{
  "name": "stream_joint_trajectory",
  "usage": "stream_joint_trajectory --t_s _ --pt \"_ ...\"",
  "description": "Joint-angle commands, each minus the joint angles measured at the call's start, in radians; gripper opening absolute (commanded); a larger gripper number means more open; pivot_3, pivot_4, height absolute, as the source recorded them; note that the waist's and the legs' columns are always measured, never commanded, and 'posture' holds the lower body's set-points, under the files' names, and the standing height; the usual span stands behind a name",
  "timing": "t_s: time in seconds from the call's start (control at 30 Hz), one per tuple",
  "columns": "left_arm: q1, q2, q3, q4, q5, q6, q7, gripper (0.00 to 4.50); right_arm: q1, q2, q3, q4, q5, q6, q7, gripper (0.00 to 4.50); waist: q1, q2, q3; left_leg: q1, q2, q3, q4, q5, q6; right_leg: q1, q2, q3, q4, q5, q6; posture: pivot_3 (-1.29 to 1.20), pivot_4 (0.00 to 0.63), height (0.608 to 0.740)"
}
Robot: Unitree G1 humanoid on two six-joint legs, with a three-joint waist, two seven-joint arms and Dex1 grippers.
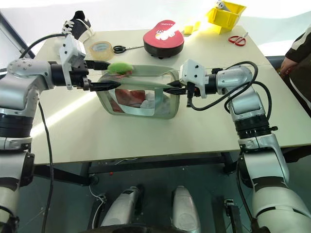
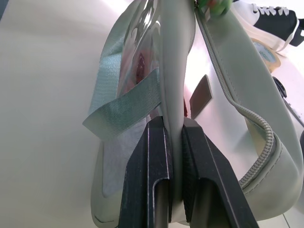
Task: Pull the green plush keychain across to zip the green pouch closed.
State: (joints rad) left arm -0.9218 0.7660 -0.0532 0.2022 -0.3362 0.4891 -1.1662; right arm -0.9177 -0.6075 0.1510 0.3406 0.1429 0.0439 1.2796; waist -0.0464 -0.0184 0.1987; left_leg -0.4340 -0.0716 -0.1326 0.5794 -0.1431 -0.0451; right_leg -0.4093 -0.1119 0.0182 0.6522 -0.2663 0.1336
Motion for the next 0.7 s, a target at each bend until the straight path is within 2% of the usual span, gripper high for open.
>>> stream_joint_trajectory --t_s 0.03,0.23,0.43,0.53,0.7 --pt "-0.046 0.089 0.065 -0.006 -0.019 0.034 -0.036 3.60 -0.039 -0.002 -0.017 -0.005 0.007 -0.018 -0.003 0.00 -0.002 0.000 0.000 0.000 0.000 0.000 0.000 0.000 0.000 0.000 0.000 0.000 0.000 0.000 0.000 0.00 0.150 0.740" --pt "0.131 0.195 0.055 -0.089 -0.008 0.033 -0.099 3.60 -0.053 -0.003 -0.016 0.010 0.006 -0.023 0.004 0.00 -0.015 0.000 0.000 0.001 0.000 0.000 -0.002 0.000 0.000 0.000 0.000 0.000 0.000 0.000 0.000 0.00 0.150 0.740" --pt "0.169 0.127 0.064 -0.042 0.009 0.003 -0.024 3.60 -0.069 0.003 -0.012 0.028 0.003 -0.030 0.012 0.00 -0.002 0.000 0.000 0.001 0.000 -0.001 0.000 0.000 0.000 0.000 0.000 0.000 0.001 0.000 0.000 0.00 0.150 0.740" --pt "0.158 0.087 0.070 -0.021 0.005 -0.003 0.008 2.69 -0.069 0.007 -0.009 0.026 0.002 -0.027 0.016 0.00 0.001 0.000 0.000 0.001 0.000 0.000 0.000 0.000 0.000 0.000 0.000 0.000 0.001 0.000 0.000 0.00 0.150 0.740" --pt "0.169 0.087 0.067 -0.030 -0.001 -0.002 -0.004 0.13 -0.065 0.010 -0.010 0.024 0.000 -0.026 0.017 0.00 -0.001 0.000 0.000 0.001 0.000 0.000 -0.001 0.000 0.000 0.000 0.000 0.000 0.001 0.000 0.000 0.00 0.150 0.740"
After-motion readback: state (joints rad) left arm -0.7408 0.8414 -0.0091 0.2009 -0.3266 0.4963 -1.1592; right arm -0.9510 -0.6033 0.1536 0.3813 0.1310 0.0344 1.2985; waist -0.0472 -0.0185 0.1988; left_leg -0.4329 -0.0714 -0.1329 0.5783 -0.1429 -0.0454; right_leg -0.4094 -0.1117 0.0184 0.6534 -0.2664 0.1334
